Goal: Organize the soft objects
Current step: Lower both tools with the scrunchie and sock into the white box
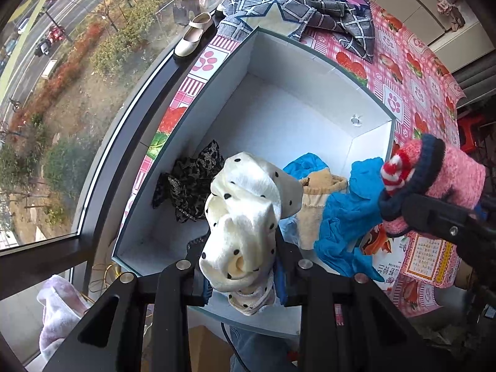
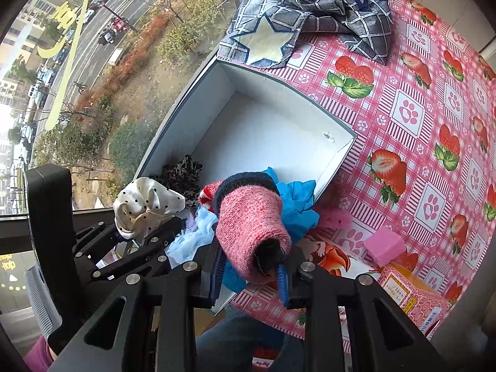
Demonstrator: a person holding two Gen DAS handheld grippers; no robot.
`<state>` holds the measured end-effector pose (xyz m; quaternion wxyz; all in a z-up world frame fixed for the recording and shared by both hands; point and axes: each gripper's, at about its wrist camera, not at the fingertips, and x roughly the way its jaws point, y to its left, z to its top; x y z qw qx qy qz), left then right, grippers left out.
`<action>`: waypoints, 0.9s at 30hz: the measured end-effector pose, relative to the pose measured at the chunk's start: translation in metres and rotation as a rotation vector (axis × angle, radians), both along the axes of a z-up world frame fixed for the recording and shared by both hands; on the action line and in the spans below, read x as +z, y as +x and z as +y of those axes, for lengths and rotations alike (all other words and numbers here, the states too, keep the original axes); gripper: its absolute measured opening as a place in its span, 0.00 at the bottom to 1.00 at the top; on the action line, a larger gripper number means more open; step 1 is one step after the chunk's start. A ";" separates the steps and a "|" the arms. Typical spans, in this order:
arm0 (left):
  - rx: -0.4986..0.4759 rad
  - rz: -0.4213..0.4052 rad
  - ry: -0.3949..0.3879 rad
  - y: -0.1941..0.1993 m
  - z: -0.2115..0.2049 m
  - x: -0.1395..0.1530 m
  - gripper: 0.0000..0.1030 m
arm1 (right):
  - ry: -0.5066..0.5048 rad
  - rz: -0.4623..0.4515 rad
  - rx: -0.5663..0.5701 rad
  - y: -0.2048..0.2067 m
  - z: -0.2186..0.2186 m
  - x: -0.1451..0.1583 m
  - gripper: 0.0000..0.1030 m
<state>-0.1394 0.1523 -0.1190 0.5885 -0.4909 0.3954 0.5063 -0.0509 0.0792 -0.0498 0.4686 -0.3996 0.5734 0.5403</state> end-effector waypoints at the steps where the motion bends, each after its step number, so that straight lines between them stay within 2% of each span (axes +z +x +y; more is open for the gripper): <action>1: 0.000 0.000 0.000 0.000 0.000 0.000 0.32 | -0.001 0.000 0.001 0.000 0.000 0.000 0.28; 27: -0.002 0.001 -0.008 -0.001 0.003 -0.002 0.32 | -0.012 -0.017 0.011 -0.003 0.005 -0.006 0.28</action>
